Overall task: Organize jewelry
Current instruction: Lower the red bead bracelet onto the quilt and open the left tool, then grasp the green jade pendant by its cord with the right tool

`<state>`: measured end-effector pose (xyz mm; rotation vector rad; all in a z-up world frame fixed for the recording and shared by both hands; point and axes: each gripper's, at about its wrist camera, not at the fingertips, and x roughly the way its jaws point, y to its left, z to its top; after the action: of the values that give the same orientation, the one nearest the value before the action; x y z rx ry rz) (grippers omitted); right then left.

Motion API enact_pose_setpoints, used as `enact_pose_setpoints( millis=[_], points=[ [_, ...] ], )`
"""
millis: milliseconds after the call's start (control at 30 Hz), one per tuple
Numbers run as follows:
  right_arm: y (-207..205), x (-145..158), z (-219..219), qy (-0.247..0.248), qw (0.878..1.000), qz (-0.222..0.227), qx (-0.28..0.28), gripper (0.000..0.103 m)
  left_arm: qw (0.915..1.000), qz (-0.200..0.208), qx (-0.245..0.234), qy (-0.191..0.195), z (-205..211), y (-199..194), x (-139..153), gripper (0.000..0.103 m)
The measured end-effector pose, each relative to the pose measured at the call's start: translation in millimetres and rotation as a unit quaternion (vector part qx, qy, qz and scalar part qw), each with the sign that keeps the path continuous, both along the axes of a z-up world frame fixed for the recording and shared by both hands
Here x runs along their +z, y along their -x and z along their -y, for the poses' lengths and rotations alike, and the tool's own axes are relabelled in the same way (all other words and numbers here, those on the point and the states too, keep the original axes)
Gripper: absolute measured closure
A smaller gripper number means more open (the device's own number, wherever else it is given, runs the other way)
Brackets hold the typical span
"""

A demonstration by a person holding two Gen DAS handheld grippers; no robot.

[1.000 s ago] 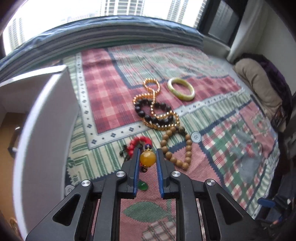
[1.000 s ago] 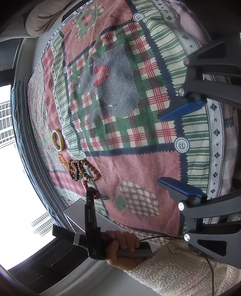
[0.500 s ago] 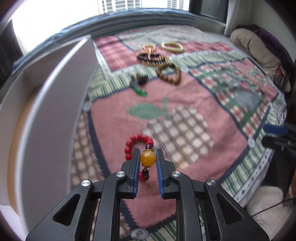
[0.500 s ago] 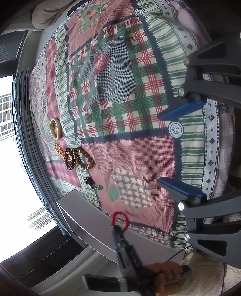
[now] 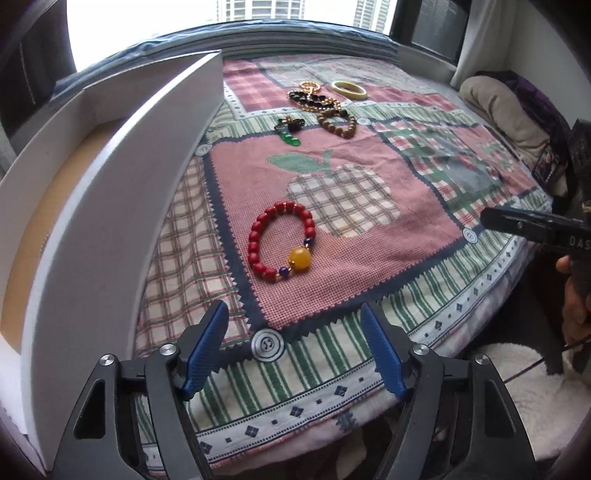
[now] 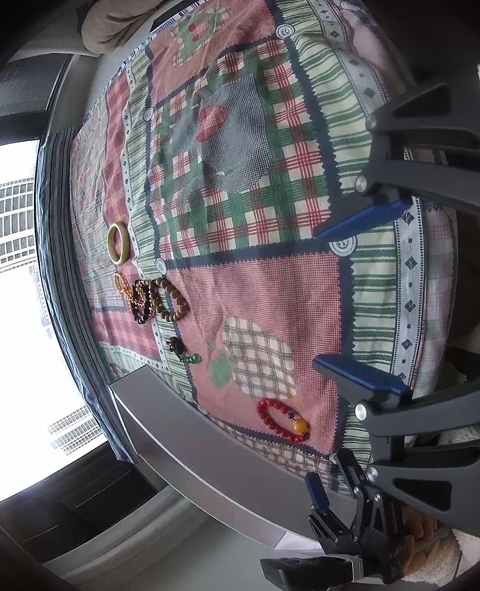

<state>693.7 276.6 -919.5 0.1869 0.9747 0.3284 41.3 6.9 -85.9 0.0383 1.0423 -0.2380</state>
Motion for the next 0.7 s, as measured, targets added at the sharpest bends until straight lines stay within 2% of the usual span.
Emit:
enact_pose_setpoints(
  millis=[67,200,300,400,433,467,533,567,700],
  points=[
    [-1,-4,-6,-0.003,1.0,-0.009,0.007,0.039,0.9999,0.01,-0.008,-0.002,6,-5,2,0.038],
    [4,3,-18,-0.001,1.0,-0.001,0.025,0.039,0.9992,0.017,-0.023,-0.028,23,-21,-4,0.038],
    [7,10,-19,0.007,0.999,0.013,0.03,0.039,0.9979,0.015,-0.018,-0.061,30,-32,-14,0.038],
    [6,10,-16,0.007,1.0,0.011,0.025,0.039,0.9971,0.014,-0.016,-0.073,34,-40,-21,0.038],
    [6,8,-16,0.007,1.0,0.008,0.024,0.039,0.997,0.014,-0.02,-0.073,36,-43,-24,0.043],
    [4,7,-15,0.006,1.0,0.004,0.024,0.039,0.9969,0.012,-0.025,-0.074,39,-45,-28,0.054],
    [0,7,-16,0.005,1.0,-0.003,0.031,0.039,0.9966,-0.006,-0.034,-0.075,41,-51,-40,0.07],
    [-4,10,-16,0.003,0.999,-0.004,0.038,0.039,0.9974,0.0,-0.033,-0.064,39,-51,-40,0.074],
    [-34,40,-19,-0.012,0.997,0.008,0.078,0.039,0.9994,-0.018,-0.022,-0.022,28,-54,-41,0.076]
  ],
)
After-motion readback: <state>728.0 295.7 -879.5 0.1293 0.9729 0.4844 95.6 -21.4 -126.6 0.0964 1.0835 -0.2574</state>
